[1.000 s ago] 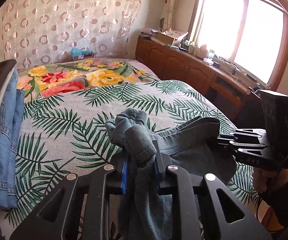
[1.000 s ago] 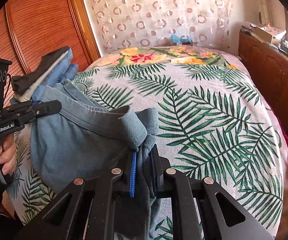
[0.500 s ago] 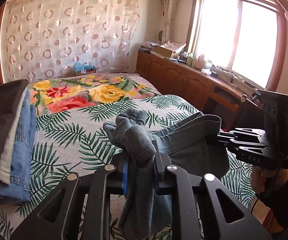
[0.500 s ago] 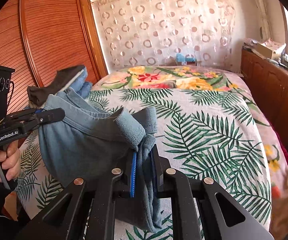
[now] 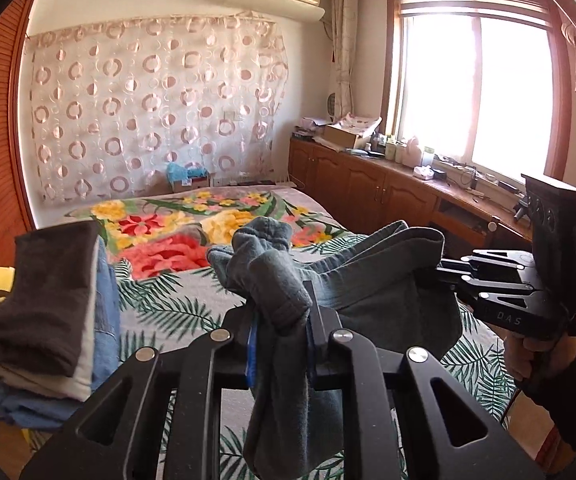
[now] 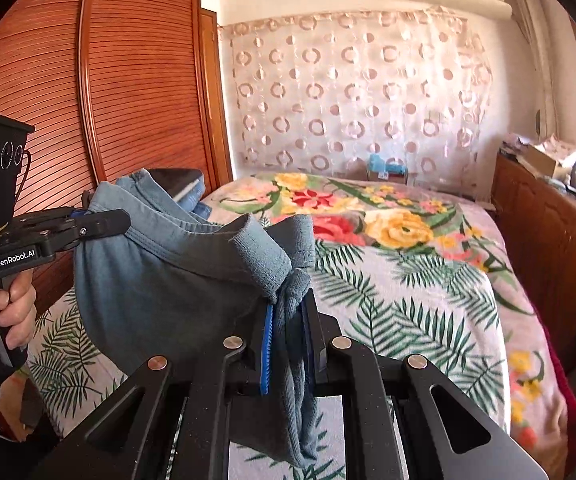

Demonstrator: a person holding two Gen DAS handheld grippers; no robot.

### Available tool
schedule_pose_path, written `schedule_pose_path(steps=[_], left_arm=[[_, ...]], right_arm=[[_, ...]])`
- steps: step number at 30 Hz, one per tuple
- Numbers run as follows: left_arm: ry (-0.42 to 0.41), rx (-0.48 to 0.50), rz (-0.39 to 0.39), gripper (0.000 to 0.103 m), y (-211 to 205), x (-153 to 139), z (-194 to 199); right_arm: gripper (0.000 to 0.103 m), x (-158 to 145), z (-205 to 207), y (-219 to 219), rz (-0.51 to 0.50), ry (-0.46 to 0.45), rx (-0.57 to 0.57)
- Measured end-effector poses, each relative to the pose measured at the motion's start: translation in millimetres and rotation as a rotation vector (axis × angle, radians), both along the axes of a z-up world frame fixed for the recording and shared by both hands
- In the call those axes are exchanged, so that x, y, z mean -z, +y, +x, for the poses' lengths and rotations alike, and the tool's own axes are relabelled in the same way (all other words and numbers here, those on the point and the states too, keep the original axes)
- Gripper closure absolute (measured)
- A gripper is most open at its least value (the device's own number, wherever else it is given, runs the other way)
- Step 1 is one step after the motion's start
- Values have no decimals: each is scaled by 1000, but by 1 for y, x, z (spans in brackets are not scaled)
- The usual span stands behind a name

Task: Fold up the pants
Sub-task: 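Lift the folded shorts with both grippers and carry them toward the clothes stack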

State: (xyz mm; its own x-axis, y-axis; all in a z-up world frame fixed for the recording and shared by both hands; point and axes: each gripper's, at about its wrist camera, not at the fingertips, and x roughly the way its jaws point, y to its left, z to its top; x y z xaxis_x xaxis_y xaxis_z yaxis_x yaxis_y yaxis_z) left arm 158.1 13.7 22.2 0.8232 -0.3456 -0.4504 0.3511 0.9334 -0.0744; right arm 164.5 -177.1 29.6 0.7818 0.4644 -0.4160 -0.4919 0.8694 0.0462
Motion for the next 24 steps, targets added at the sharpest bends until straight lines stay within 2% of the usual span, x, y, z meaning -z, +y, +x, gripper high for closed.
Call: schedule_pose_path(steps=[9, 15, 17, 24], left_arm=[[-39, -77, 8, 85, 28, -17, 3], [-36, -144, -5, 85, 47, -30, 4], [-49, -160, 11, 85, 51, -36, 3], [-79, -206, 34, 85, 68, -46, 6]], right_arm=[[91, -24, 22, 31, -39, -80, -68], [91, -35, 53, 46, -14, -93, -115], [91, -38, 66, 50, 4, -78, -138], [91, -47, 93, 53, 8, -121, -187]])
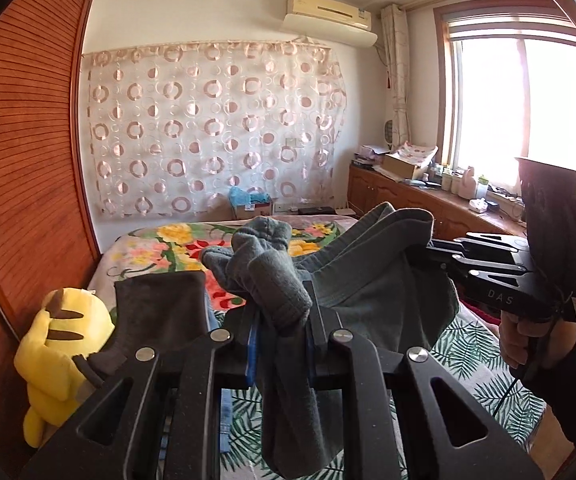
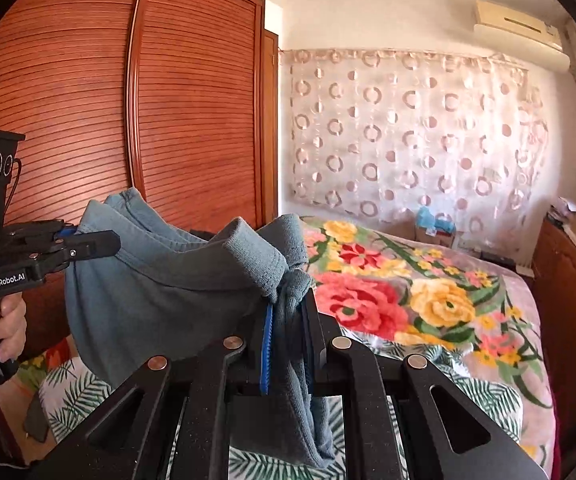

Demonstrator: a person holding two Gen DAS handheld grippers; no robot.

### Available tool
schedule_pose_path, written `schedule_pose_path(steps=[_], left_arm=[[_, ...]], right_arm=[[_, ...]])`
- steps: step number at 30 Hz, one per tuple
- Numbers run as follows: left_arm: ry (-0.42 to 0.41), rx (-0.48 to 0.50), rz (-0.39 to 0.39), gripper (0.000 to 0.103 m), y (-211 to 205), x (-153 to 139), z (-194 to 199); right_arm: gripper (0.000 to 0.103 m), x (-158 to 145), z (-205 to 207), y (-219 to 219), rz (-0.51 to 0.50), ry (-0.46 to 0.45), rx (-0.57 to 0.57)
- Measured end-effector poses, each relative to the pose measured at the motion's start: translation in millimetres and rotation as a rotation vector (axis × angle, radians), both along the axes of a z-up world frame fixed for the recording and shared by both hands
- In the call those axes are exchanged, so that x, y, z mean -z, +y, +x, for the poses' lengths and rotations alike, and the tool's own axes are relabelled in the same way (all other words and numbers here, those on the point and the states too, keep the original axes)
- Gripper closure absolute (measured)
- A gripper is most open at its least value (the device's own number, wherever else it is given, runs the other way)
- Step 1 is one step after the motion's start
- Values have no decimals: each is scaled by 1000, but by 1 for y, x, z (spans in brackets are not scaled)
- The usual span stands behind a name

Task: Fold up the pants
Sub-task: 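Lift the folded shorts with both grippers and carry them toward the clothes stack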

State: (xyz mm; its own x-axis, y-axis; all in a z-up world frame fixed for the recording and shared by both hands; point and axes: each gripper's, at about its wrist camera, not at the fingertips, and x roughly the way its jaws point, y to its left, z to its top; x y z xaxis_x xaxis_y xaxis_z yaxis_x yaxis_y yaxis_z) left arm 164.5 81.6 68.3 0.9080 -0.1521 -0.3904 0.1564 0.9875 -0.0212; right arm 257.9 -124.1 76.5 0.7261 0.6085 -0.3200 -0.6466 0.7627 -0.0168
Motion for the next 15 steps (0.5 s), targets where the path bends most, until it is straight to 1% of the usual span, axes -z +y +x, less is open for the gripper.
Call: schedule_pose_path(steps=[3, 7, 9, 15], left_arm=[[-4, -17, 11, 85, 7, 3, 4], [3, -42, -2, 85, 23, 7, 9], [5, -57, -9, 85, 31, 11, 14], [20, -93, -34, 85, 51, 17, 28]], right_arm=[[91, 5, 13, 6, -13, -10, -13], [91, 9, 35, 22, -41, -19, -31], [91, 8, 42, 27, -50, -23, -44], [91, 5, 81, 51, -86, -32, -76]])
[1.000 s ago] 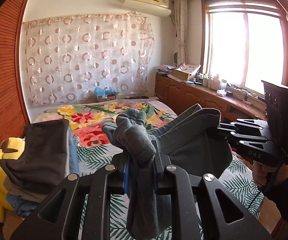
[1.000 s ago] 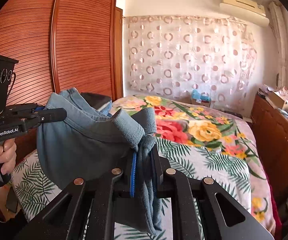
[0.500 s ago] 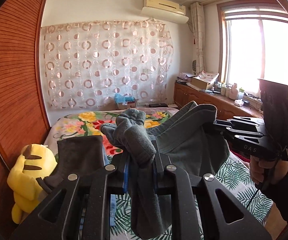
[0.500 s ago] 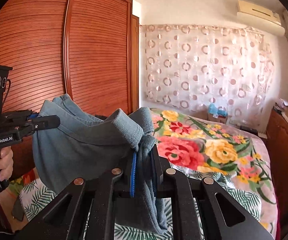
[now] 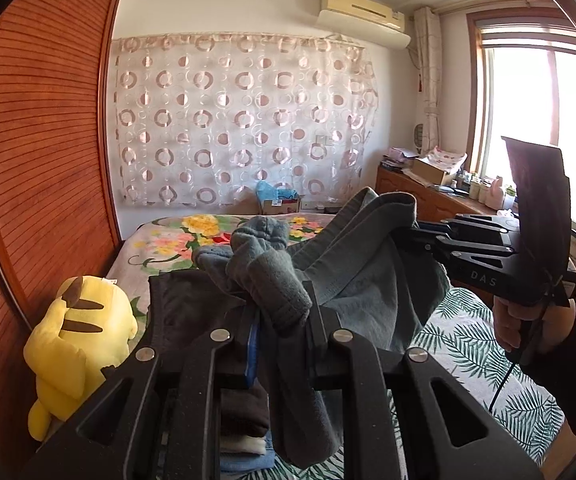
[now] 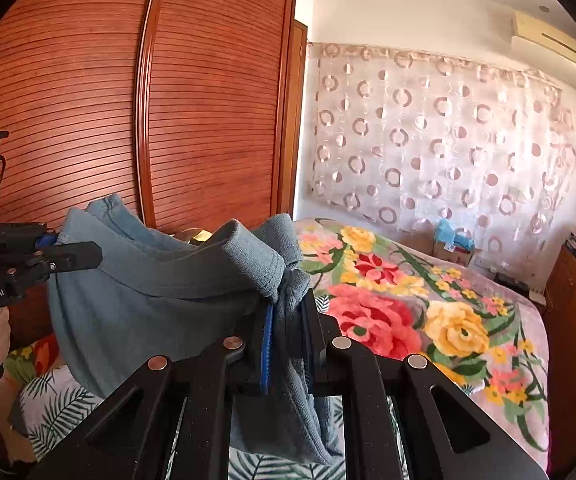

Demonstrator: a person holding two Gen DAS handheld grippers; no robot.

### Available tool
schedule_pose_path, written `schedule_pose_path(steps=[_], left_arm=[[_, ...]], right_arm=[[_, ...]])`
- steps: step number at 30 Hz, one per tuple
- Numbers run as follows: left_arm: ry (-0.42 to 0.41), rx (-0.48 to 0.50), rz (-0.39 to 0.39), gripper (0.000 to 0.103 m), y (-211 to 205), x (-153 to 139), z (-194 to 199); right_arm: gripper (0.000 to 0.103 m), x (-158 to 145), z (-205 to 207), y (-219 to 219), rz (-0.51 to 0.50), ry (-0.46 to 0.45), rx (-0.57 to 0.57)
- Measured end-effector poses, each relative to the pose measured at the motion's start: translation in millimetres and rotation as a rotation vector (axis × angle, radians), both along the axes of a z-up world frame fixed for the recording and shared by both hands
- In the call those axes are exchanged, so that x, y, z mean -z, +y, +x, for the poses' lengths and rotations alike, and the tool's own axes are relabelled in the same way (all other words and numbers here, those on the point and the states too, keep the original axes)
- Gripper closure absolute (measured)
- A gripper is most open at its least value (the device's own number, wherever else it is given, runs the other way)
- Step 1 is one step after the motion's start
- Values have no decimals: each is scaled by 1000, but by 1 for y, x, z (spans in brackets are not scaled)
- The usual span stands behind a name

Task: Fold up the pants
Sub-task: 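Lift the folded shorts with both grippers and carry them toward the clothes stack, then lower the held shorts onto the stack of folded jeans with both grippers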

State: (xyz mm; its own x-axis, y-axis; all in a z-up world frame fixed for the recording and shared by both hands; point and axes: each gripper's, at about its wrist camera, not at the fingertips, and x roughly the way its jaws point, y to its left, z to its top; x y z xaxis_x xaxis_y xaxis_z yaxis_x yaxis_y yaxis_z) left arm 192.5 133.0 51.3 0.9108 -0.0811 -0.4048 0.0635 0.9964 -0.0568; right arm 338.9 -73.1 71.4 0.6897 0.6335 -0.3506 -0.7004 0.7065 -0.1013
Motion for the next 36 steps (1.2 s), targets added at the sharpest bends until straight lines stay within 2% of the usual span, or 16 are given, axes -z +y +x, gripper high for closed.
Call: schedule_pose_path(steps=[8, 19, 23, 29, 35, 36], left_arm=[[-24, -68, -17, 85, 19, -1, 0], [51, -186, -88, 85, 56, 36, 11], [44, -216, -108, 84, 64, 40, 6], [62, -254, -85, 84, 65, 50, 3], [105, -285, -89, 83, 70, 62, 5], [108, -290, -85, 83, 69, 63, 5]], right_arm=[[91, -8, 41, 28, -18, -11, -62], [91, 6, 110, 87, -80, 15, -164], [91, 10, 125, 105, -106, 21, -186], [90, 14, 141, 124, -119, 55, -220], [58, 15, 154, 123, -124, 84, -191], [57, 14, 156, 120, -120, 85, -183]])
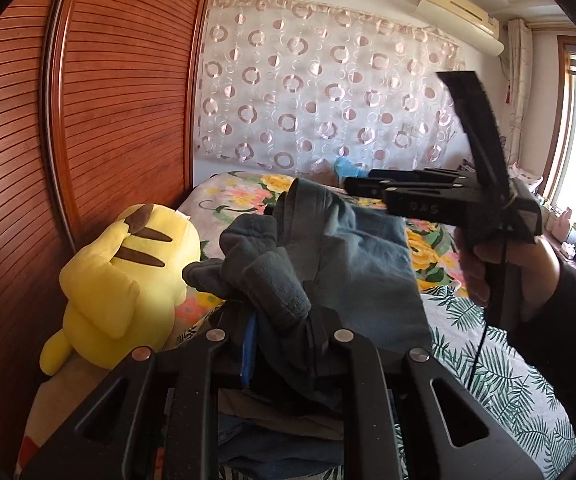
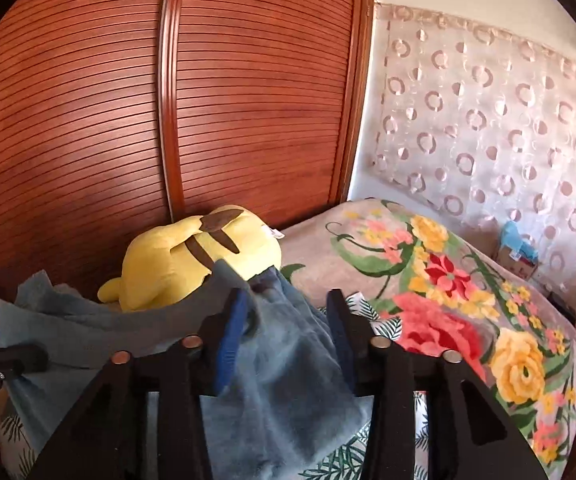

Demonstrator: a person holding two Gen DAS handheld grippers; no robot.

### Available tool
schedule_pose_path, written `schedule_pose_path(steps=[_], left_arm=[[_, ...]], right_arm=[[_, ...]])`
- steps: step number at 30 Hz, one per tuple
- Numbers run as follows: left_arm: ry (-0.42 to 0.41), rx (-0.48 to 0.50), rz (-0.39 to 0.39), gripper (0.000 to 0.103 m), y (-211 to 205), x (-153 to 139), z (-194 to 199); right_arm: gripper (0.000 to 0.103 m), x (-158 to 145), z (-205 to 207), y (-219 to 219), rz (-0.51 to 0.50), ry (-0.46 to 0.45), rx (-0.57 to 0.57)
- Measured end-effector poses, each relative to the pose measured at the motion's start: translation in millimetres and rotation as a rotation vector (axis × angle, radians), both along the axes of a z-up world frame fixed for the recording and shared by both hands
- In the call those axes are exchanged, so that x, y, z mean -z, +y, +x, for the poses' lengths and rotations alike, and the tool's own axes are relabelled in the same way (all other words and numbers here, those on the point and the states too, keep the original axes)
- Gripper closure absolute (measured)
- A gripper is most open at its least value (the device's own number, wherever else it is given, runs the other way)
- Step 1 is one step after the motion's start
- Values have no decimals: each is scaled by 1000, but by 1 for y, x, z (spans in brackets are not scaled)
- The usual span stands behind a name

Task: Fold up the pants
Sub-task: 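Lower the held shorts onto the stack of folded jeans with both grippers, then open both grippers and pull them back from the stacked shorts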

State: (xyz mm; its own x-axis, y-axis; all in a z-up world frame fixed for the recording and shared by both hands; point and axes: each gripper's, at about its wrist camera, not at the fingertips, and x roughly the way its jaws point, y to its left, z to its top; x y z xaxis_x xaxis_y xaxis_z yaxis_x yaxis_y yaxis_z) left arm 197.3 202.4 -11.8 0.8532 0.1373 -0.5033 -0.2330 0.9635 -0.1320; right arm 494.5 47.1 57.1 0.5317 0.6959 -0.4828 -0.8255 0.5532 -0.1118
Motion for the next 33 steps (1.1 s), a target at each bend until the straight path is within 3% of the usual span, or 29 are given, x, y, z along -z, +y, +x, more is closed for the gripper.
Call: schedule_pose_path(steps=[3, 8, 12, 15, 17, 28, 29, 33], left_arm=[[12, -4, 2, 79, -1, 4, -1], [27, -13, 3, 56, 0, 11, -2], [42, -24, -11, 49, 3, 16, -2], [47, -17, -15, 37, 3, 17, -3], [44, -15, -12, 23, 1, 17, -6], [76, 7, 14, 22, -6, 19, -15], [80, 13, 13, 14, -8, 20, -17], [81, 25, 26, 14, -14, 19, -22]], right_arm=[[57, 0, 2, -13, 19, 20, 1], [57, 11, 3, -31, -1, 64, -5], [57, 19, 11, -35, -26, 80, 35], [57, 23, 15, -30, -44, 91, 71], [57, 21, 15, -23, -49, 101, 92], [56, 12, -23, -35, -8, 95, 85], [56, 12, -27, -38, 0, 97, 83], [51, 12, -40, -49, 22, 105, 88]])
